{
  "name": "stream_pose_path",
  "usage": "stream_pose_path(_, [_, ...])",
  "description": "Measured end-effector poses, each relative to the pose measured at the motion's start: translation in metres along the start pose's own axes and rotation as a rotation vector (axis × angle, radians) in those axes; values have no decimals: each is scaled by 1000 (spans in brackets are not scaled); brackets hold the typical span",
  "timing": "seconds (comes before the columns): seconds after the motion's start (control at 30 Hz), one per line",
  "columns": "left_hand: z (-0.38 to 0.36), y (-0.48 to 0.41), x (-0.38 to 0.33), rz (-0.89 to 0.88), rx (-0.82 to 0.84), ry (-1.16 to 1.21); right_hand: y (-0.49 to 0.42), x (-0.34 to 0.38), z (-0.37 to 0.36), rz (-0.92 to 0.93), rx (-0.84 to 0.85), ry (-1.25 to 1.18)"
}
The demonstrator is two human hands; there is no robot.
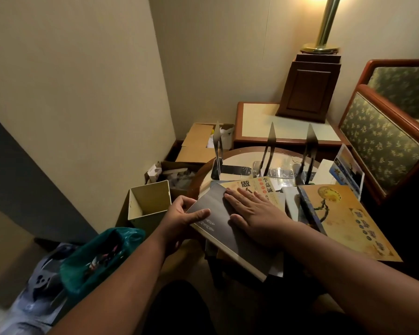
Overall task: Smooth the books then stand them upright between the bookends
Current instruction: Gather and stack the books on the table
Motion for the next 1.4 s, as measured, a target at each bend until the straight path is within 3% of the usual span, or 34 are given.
stream_pose_path(0.13, [-10, 1, -9, -14, 90, -86, -1, 0, 1, -9, 15, -15])
stream_pose_path(0.3, [-14, 4, -23, -55, 89, -125, 4, -3, 7, -33, 16, -87])
stream_pose_path(0.53, [-19, 13, -76, -304, 78, -302, 10, -23, 25, -212, -48, -606])
stream_pose_path(0.63, [-5, 15, -107, -446, 52, -446, 15, -30, 22, -216, -95, -665])
stream_pose_path(0.73, [9, 14, -135, -521, 18, -562, 14, -26, 15, -177, -100, -554])
stream_pose_path(0.93, [17, 3, -180, -620, -30, -724, 2, -25, -6, -172, -30, -76])
stream_pose_path(1.17, [8, -44, -222, -752, -78, -946, -3, -28, -12, -160, -22, -31])
stream_pose_path(1.4, [-31, -98, -255, -838, -34, -1018, 2, -30, -11, -156, -57, -11])
Point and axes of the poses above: each hand's wrist, its own y-axis away from the middle knuckle, its own z-axis out of the back of the hand, x = y × z, the point moved 4 cm from there along -y, towards the middle knuckle, and after that the axes turned 9 degrees about -z, right-handed, at the moved point
